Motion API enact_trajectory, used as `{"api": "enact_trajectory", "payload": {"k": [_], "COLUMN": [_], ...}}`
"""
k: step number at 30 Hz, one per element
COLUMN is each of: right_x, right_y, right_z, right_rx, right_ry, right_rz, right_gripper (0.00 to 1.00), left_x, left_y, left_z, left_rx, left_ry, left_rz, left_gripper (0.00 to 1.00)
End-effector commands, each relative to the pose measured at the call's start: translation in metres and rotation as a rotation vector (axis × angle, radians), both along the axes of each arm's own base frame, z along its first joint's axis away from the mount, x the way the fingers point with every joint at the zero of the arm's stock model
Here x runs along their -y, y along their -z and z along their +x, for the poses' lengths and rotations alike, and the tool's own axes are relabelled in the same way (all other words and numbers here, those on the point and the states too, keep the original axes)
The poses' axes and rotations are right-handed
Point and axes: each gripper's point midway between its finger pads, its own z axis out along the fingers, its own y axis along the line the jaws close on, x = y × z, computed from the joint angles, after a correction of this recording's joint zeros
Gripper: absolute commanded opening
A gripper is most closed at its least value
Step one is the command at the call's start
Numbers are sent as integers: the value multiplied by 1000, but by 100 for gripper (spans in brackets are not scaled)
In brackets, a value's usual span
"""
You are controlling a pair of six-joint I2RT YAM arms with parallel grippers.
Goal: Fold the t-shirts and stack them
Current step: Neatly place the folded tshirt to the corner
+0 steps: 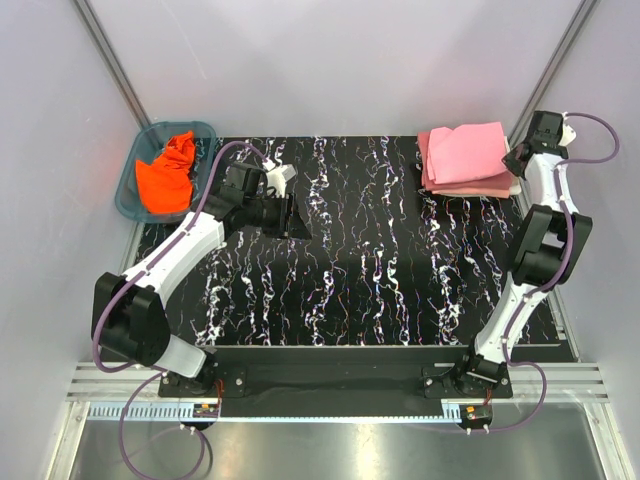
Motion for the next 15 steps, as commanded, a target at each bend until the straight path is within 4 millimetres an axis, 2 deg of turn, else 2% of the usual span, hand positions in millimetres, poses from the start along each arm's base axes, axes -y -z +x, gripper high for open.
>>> {"api": "enact_trajectory", "payload": {"k": [1,7,15], "right_x": [16,22,28], "right_y": [-27,-8,5], "right_z": [-6,-13,-20], "right_rx": [53,15,-15], "right_ry": [39,54,70], "right_rz": [-63,-62,-57], "right_gripper": [0,0,0], "left_x": [4,3,4], "left_y": [-19,-18,-19], "left_z": [2,2,2], "left_rx": [54,55,55], "left_ry": [21,18,20], "left_rz": [-43,-40,-42], "left_gripper": [43,43,43]}}
